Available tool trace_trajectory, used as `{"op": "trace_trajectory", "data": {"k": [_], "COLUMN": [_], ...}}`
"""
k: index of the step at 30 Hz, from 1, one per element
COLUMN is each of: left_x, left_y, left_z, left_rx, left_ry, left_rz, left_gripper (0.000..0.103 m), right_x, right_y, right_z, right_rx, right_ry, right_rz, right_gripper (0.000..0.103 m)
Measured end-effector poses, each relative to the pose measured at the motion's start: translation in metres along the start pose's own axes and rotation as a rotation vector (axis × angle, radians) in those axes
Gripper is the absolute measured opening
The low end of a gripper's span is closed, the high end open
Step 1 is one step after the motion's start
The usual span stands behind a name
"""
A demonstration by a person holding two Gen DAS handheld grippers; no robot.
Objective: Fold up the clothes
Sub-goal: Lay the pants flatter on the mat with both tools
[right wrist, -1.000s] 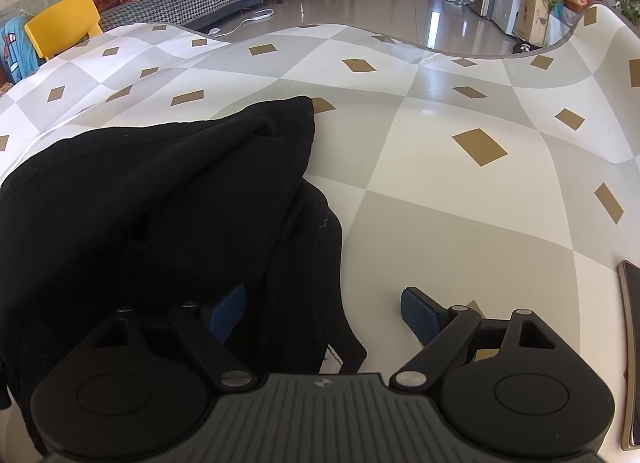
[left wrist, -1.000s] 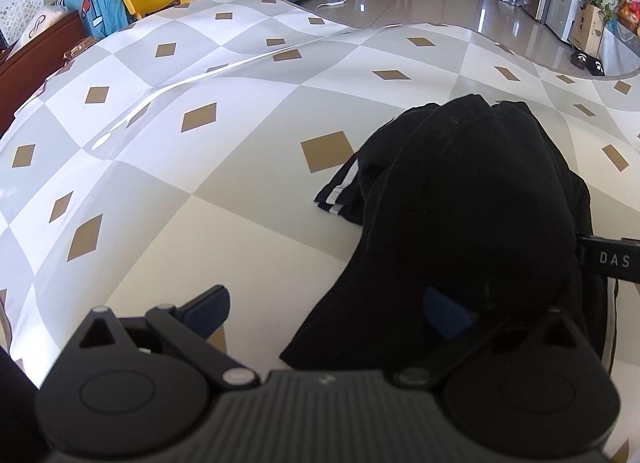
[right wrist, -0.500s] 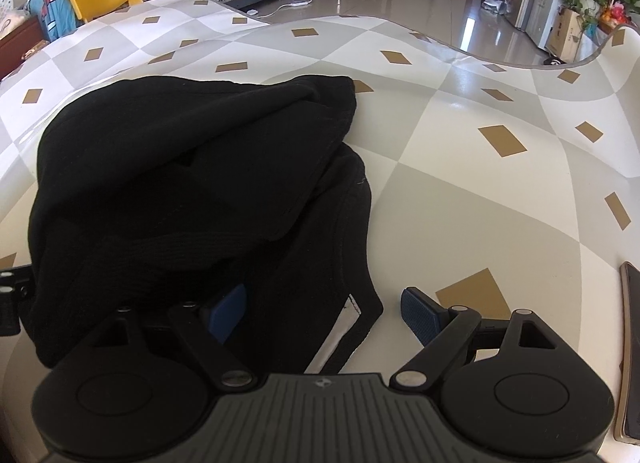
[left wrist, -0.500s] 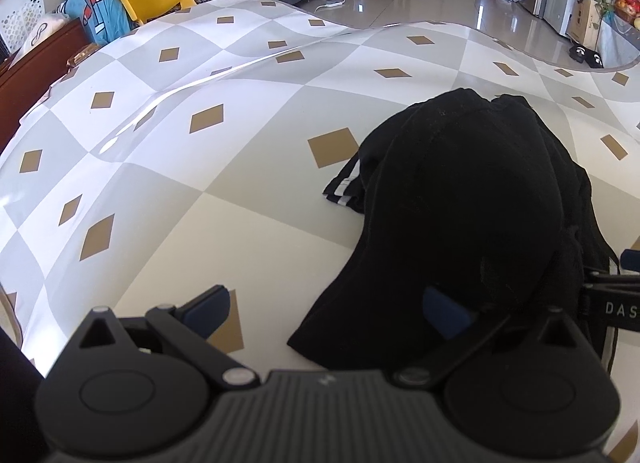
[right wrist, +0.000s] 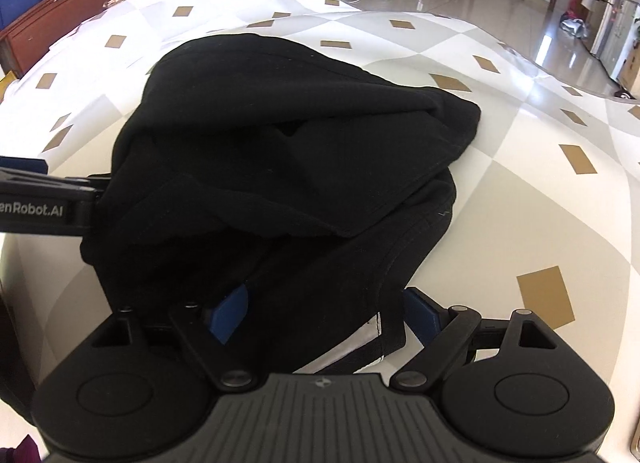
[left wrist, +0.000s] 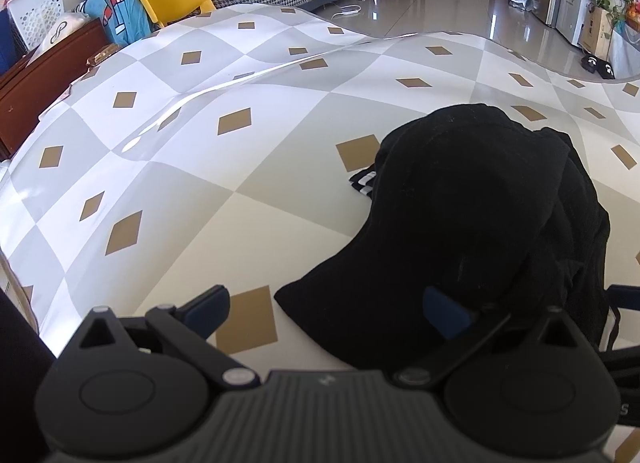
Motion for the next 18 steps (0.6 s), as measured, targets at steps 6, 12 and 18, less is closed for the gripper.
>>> {"op": "trace_trajectory", "data": {"k": [6,12,18], "left_x": [-0.004,-0.002,0.014], "left_y": [0.002,0.003,-0.003], "left_z": [0.009,0.019,0.022], "left_rx": [0.029,0.054,0.064], "left_ry": [-0.012,-0.053,-0.085], "left_rz": [0.011,0.007,-0.062], "left_gripper": [0.103,0.103,0.103], "right_x": [0.016,0.046,0.058], "right_y": [0.007,0.016,0.032], "right_z": [0.016,0.039,0.033], "right_rx": [0.026,0.150,0.167], "right_ry": [0.009,0.006,-0.015], "right_rz": [-0.069,-0.244,-0.338], "right_gripper": [0.084,0.084,0.084]}}
Point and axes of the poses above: each gripper's, at about its wrist camera, not at the fingertips, and z roughly against the way its jaws point, x to its right, y to its top, the point moved 3 cm from there along -z, roughly the way its jaws point, and after that the axes turned 2 degrees about z, right-handed, at the moved point
